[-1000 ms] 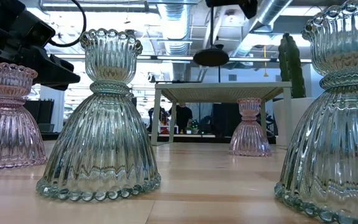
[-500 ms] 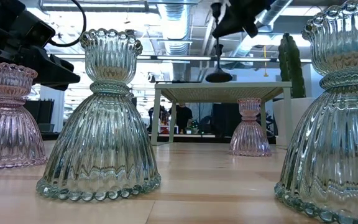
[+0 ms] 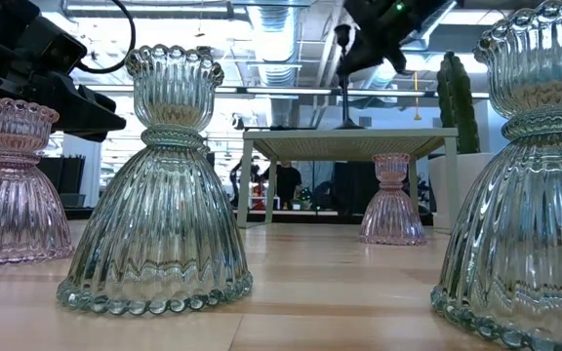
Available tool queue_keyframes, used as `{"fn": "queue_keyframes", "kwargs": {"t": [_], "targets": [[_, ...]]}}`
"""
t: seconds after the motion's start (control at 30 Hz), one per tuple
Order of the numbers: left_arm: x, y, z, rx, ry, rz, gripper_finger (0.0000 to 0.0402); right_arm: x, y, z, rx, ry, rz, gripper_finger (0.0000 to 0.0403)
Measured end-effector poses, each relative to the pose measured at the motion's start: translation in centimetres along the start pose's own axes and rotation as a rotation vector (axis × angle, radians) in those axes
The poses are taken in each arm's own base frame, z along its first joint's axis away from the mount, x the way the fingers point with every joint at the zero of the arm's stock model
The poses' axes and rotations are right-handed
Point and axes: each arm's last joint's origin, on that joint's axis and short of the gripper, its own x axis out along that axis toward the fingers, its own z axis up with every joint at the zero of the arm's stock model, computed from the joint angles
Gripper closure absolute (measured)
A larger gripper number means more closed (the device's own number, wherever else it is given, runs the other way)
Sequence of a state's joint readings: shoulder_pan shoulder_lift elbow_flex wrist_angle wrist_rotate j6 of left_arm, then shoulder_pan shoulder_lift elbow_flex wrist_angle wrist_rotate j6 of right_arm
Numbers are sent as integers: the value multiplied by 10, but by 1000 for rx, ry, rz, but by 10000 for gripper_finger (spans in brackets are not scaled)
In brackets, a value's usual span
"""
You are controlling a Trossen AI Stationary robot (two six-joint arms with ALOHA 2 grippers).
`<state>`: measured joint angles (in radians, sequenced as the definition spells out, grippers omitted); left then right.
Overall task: Pick & Place candle stick holders
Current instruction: Put the black candle holder on the shelf, then put the right pink glass candle holder on the shelf
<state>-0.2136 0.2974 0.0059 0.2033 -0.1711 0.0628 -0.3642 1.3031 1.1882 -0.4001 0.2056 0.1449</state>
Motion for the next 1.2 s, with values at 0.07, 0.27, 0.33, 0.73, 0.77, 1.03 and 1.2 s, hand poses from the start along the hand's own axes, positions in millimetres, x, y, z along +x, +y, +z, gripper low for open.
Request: {"fn": "queue_keyframes", "kwargs": {"t": [0.07,0.27,0.33,0.73,0.77,1.03,1.2], "targets": [[0,0,0,0,0,0,395,7,1,1,6,-12,-1,403],[0,0,0,0,0,0,395,14,0,0,1,-6,-3,403],[0,0,0,0,0,0,395,13,-1,0,2,-5,-4,401],[0,0,0,0,0,0,395,13,-1,-1,-18,6,-4,309],[0,0,0,0,0,0,395,13,-1,-1,-19,5,-4,301],[0,0,0,0,0,0,395,6,-1,-2,-22,22,18,238],[0,0,0,0,0,0,395,-6,-1,-4,-7,59,69,212]]}}
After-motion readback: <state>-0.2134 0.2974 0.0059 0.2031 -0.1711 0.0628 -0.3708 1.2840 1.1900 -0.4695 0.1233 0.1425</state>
